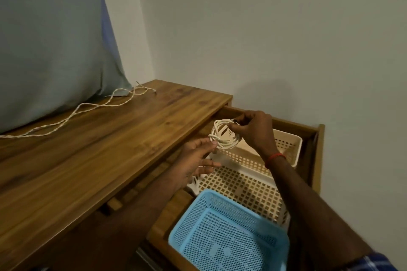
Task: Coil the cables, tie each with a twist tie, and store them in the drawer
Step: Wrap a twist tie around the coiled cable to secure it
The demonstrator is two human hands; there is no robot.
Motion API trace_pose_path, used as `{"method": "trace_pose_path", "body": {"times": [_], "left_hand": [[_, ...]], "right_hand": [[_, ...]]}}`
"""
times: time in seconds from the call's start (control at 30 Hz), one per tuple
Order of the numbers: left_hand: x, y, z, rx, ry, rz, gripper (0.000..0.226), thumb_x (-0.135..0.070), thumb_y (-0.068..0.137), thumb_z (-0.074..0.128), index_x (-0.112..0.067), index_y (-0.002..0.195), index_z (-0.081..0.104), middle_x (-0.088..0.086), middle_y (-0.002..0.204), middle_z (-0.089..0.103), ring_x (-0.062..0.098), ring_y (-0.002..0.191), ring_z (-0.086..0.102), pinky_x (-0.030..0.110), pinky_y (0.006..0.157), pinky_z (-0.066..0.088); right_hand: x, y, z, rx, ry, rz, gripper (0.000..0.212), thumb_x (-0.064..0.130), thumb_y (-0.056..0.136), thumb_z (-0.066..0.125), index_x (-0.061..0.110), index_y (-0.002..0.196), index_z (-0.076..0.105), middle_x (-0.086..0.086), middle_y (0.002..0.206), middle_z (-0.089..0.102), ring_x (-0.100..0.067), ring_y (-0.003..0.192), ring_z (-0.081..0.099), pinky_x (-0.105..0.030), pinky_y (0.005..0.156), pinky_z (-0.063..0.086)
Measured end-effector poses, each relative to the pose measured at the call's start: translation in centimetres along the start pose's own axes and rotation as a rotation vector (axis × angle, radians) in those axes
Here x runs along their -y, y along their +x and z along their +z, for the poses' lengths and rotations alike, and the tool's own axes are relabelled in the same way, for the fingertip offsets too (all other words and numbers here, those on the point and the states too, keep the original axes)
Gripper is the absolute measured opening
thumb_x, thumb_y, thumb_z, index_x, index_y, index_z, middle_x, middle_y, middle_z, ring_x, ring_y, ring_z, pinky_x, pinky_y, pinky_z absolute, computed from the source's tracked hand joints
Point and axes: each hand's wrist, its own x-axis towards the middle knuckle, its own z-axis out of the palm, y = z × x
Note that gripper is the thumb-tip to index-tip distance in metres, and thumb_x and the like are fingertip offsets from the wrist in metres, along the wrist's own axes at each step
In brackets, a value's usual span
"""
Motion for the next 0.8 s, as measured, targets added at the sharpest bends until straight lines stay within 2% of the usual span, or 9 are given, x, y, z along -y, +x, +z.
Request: {"method": "trace_pose_path", "body": {"times": [0.07,0.1,0.23,0.37,0.47,0.6,0.67,0.8], "left_hand": [[0.2,1.1,0.7,0.032,0.036,-0.01,0.031,-0.034,0.092,0.067,-0.026,0.122,0.064,0.004,0.114,0.074,0.03,0.093,0.075,0.033,0.066,0.056],[0.3,1.6,0.9,0.042,0.047,-0.014,0.038,-0.035,0.091,0.068,-0.026,0.128,0.06,0.004,0.115,0.073,0.029,0.095,0.074,0.033,0.066,0.056],[0.0,3.7,2.3,0.071,0.084,-0.007,0.056,-0.036,0.092,0.066,-0.029,0.143,0.045,0.002,0.125,0.068,0.02,0.097,0.074,0.033,0.069,0.058],[0.4,5.3,3.3,0.058,0.09,-0.004,0.051,-0.038,0.092,0.067,-0.027,0.139,0.05,-0.002,0.124,0.067,0.015,0.097,0.073,0.039,0.08,0.061],[1.0,6.2,3.5,0.052,0.122,0.004,0.047,-0.038,0.093,0.066,-0.024,0.136,0.054,-0.003,0.121,0.067,0.016,0.1,0.071,0.034,0.077,0.06],[2.1,7.2,3.6,-0.009,0.237,0.059,0.045,-0.034,0.091,0.069,-0.02,0.132,0.056,0.0,0.123,0.065,0.016,0.103,0.067,0.034,0.082,0.058],[2.7,7.8,3.5,-0.041,0.325,0.102,0.045,-0.034,0.09,0.07,-0.021,0.13,0.057,0.002,0.127,0.063,0.019,0.107,0.066,0.041,0.092,0.057],[3.3,8.7,3.2,-0.096,0.63,0.264,0.048,-0.041,0.087,0.071,-0.029,0.131,0.055,-0.005,0.133,0.054,0.018,0.12,0.055,0.045,0.094,0.055]], "right_hand": [[-1.1,0.7,-0.4,-0.002,-0.037,0.02,0.015,0.018,0.073,0.089,0.014,0.073,0.075,0.01,0.063,0.067,0.005,0.055,0.059,-0.008,0.052,0.043],[-1.5,1.1,-0.5,-0.004,-0.066,0.022,0.015,0.019,0.073,0.089,0.013,0.074,0.076,0.009,0.065,0.068,0.004,0.057,0.061,-0.009,0.053,0.045],[-3.5,3.0,-0.9,-0.026,-0.149,0.074,0.017,0.02,0.074,0.088,0.011,0.073,0.074,-0.002,0.074,0.075,-0.009,0.066,0.068,-0.027,0.06,0.057],[-6.1,4.1,-0.4,-0.025,-0.232,0.17,0.019,0.021,0.076,0.087,0.013,0.071,0.07,-0.004,0.074,0.072,-0.016,0.07,0.069,-0.032,0.06,0.057],[-8.2,3.8,0.1,-0.013,-0.293,0.267,0.016,0.025,0.077,0.086,0.012,0.078,0.076,-0.004,0.077,0.072,-0.017,0.074,0.068,-0.027,0.063,0.048],[-10.0,3.2,0.2,0.016,-0.435,0.34,0.02,0.036,0.077,0.084,0.019,0.085,0.078,-0.001,0.086,0.076,-0.019,0.08,0.069,-0.036,0.071,0.057],[-10.5,3.4,0.5,0.066,-0.473,0.371,0.024,0.037,0.076,0.084,0.019,0.09,0.078,-0.002,0.09,0.076,-0.021,0.084,0.07,-0.04,0.075,0.059],[-11.3,3.3,1.3,0.153,-0.556,0.387,0.037,0.039,0.074,0.085,0.018,0.103,0.075,-0.004,0.099,0.075,-0.024,0.088,0.07,-0.043,0.078,0.06]]}}
